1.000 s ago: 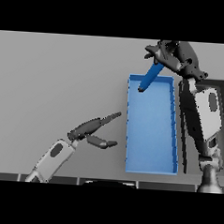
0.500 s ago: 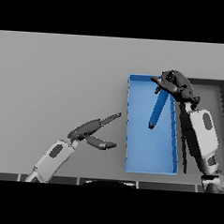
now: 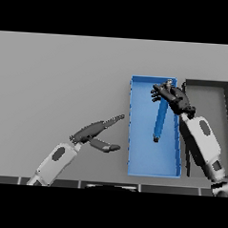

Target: Pick up the blue pipe and place it into the blue bin.

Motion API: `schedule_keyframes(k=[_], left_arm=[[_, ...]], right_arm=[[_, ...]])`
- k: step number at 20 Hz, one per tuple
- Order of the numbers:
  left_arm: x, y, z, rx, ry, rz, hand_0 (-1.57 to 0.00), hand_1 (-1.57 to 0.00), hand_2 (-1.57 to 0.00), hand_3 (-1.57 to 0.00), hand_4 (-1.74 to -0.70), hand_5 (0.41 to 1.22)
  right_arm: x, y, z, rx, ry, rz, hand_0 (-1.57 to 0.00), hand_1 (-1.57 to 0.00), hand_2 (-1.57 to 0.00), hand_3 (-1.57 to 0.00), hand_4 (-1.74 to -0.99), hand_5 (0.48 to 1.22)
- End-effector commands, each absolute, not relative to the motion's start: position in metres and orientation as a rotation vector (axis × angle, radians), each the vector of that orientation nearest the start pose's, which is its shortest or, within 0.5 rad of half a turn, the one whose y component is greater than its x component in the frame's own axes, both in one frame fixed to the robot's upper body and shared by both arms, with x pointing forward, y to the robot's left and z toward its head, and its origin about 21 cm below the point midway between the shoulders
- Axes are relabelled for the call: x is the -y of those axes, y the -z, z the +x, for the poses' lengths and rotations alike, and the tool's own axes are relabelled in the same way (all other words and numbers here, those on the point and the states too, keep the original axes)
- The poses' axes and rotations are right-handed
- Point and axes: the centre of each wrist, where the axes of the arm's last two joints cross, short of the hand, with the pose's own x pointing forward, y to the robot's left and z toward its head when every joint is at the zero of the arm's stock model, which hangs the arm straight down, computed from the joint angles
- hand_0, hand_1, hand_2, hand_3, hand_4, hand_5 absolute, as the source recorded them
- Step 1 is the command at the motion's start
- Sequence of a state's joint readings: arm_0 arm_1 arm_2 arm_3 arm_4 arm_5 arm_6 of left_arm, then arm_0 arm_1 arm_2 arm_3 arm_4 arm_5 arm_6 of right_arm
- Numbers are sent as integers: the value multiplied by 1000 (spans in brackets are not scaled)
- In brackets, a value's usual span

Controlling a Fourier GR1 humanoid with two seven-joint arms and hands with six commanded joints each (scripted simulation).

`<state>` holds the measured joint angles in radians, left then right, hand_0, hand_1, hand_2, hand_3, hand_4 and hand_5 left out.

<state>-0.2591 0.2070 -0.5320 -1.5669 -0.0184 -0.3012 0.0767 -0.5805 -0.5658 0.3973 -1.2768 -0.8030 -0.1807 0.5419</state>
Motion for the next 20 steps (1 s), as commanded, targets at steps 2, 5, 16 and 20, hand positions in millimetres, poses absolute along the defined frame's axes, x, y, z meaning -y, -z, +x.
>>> schedule_keyframes(k=[2,5,16,20], left_arm=[[-129,-42,263,1506,981,-430,1,1,1,1,-889,453],[-131,-42,263,1515,972,-437,1,1,1,1,-895,453],[-129,-40,263,1513,971,-440,1,1,1,1,-916,464],[-129,-38,264,1494,964,-440,1,1,1,1,-920,467]], right_arm=[[238,-101,361,1031,-252,167,-427,-382,-364,-293,-1242,1081],[236,-88,358,878,-393,79,-218,-195,-186,-150,-1165,924],[239,-77,357,842,-499,-26,-18,-16,-15,-12,-1123,689],[243,-73,357,838,-512,-27,-9,-8,-7,-6,-1129,673]])
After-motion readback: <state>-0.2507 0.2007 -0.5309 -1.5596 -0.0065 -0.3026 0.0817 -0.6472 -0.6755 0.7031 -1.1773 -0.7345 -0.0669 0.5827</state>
